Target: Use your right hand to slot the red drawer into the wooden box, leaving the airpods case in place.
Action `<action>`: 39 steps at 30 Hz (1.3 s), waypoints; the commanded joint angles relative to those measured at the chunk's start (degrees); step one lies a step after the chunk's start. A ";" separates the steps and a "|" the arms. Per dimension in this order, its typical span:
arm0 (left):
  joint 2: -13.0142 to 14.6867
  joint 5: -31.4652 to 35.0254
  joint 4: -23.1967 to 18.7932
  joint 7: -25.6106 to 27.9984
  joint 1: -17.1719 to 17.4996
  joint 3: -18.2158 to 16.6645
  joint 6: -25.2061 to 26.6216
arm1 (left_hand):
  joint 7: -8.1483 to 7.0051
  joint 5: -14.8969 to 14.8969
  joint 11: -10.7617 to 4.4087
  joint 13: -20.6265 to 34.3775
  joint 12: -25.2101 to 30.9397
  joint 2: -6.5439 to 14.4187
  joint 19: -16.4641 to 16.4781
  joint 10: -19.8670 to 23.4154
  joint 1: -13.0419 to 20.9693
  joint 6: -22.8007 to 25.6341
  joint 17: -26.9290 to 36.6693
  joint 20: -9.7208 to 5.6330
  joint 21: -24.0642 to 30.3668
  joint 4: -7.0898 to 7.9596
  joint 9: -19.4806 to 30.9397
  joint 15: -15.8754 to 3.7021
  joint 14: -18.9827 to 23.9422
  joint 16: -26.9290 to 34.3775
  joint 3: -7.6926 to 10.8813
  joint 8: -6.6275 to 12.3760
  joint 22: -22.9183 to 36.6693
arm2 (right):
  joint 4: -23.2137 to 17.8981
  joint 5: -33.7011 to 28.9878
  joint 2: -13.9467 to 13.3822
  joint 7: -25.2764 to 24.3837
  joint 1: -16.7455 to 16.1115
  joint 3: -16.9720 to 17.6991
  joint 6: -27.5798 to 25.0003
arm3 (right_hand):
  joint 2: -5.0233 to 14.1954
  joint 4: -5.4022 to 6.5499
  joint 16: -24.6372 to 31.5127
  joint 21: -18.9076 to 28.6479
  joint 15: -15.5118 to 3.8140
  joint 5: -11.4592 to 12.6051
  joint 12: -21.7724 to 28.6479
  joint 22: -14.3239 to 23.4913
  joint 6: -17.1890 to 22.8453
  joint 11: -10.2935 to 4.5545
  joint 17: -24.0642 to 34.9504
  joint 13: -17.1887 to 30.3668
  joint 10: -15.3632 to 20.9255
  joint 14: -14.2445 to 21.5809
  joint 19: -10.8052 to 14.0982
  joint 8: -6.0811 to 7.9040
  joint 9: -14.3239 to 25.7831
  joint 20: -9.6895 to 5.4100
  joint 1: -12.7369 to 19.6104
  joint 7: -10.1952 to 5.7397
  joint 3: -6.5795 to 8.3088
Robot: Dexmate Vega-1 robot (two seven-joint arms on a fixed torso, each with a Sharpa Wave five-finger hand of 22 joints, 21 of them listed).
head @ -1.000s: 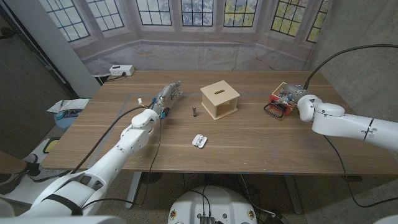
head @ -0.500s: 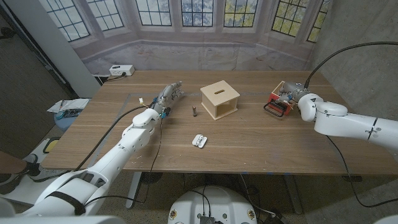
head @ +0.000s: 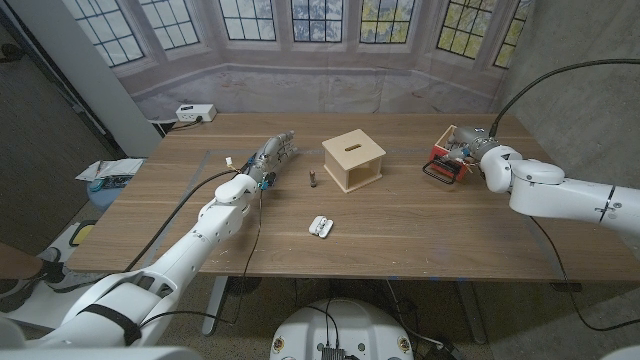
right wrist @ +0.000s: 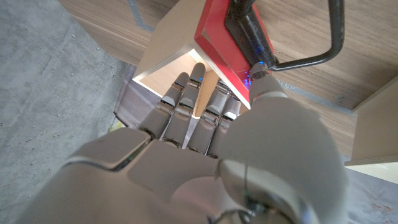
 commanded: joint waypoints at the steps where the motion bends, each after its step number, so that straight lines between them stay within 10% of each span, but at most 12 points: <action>1: -0.04 0.23 0.74 -0.46 -0.45 -0.20 -0.27 | -0.25 0.36 -0.16 0.16 -0.02 -0.20 0.19 0.24 0.76 0.53 0.35 0.15 -0.13 0.24 0.20 0.06 0.51 0.48 -0.21 0.22 0.30 | -4.25 0.30 -3.68 2.43 1.46 -1.11 2.35 | 0.60 0.02 -0.13 -0.13 -8.98 0.14 -0.24 0.25 3.15 -1.67 0.14 0.03 2.04 0.64 0.14 0.18 0.15 -3.74 0.35 -2.75 -0.22; 39: 1.56 -0.02 0.01 -3.19 -2.37 -0.54 0.82 | -0.21 0.35 -0.11 0.16 -0.03 -0.32 0.18 0.34 0.93 0.43 0.33 0.06 -0.16 0.42 0.21 0.05 0.48 0.43 -0.35 0.14 0.31 | -12.13 -3.56 -10.75 9.34 6.75 -6.32 10.25 | 1.08 0.19 -0.71 -0.31 -9.04 0.02 -1.11 0.25 3.30 -1.69 0.06 -0.58 2.11 0.40 0.31 -0.19 0.20 -4.10 0.49 -2.77 -0.92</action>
